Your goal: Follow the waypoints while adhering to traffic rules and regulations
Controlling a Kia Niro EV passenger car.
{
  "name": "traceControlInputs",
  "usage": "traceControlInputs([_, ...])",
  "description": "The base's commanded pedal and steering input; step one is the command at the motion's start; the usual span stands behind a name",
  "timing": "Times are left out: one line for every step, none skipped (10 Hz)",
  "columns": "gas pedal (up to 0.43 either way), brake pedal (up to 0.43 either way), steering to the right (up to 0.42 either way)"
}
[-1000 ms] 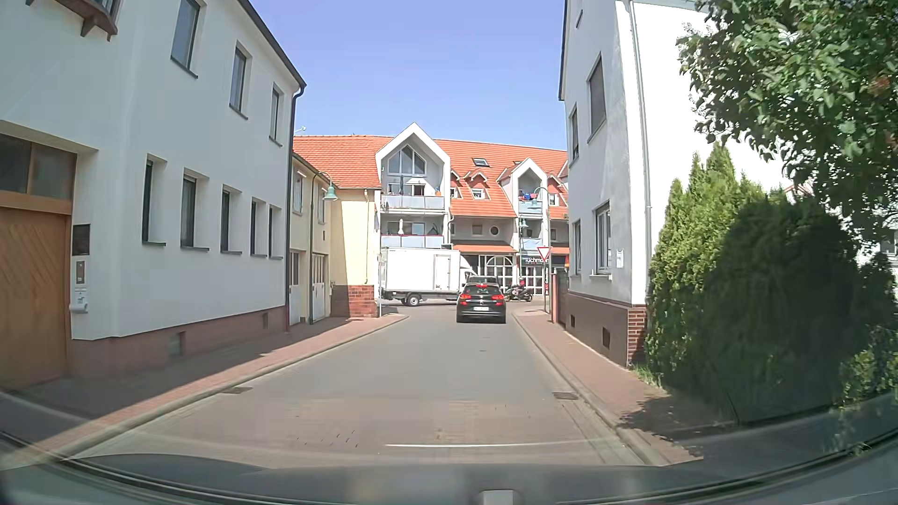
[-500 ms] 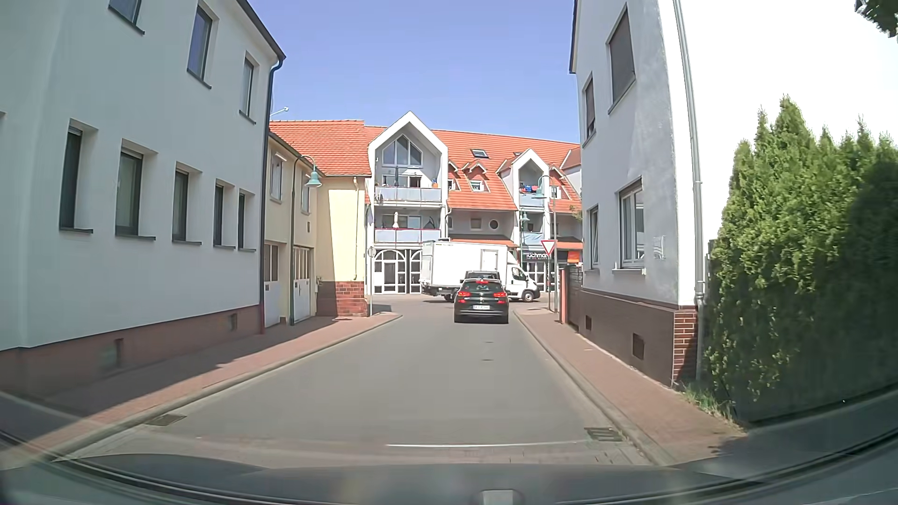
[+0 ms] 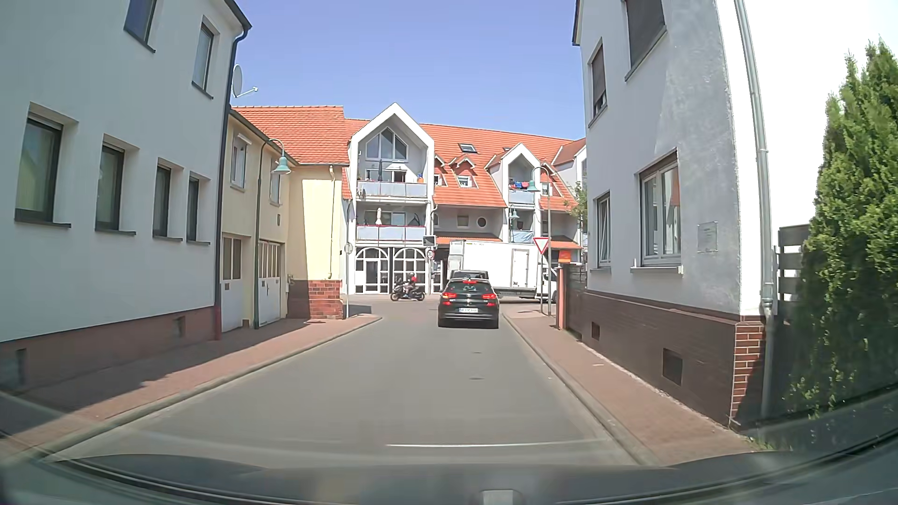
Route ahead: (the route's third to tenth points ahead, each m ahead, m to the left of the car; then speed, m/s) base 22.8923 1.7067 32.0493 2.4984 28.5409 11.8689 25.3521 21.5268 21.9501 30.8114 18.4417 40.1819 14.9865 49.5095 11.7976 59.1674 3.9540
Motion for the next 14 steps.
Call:
traceControlInputs([0.000, 0.006, 0.113])
traceControlInputs([0.000, 0.012, 0.100])
traceControlInputs([0.000, 0.018, 0.079])
traceControlInputs([0.000, 0.024, 0.062])
traceControlInputs([0.000, 0.037, 0.045])
traceControlInputs([0.000, 0.037, 0.025])
traceControlInputs([0.000, 0.030, 0.003])
traceControlInputs([0.000, 0.037, -0.021])
traceControlInputs([0.000, 0.024, -0.031])
traceControlInputs([0.000, 0.000, -0.034])
traceControlInputs([0.000, 0.000, -0.034])
traceControlInputs([0.000, 0.000, -0.035])
traceControlInputs([0.000, 0.000, -0.035])
traceControlInputs([0.000, 0.000, -0.032])
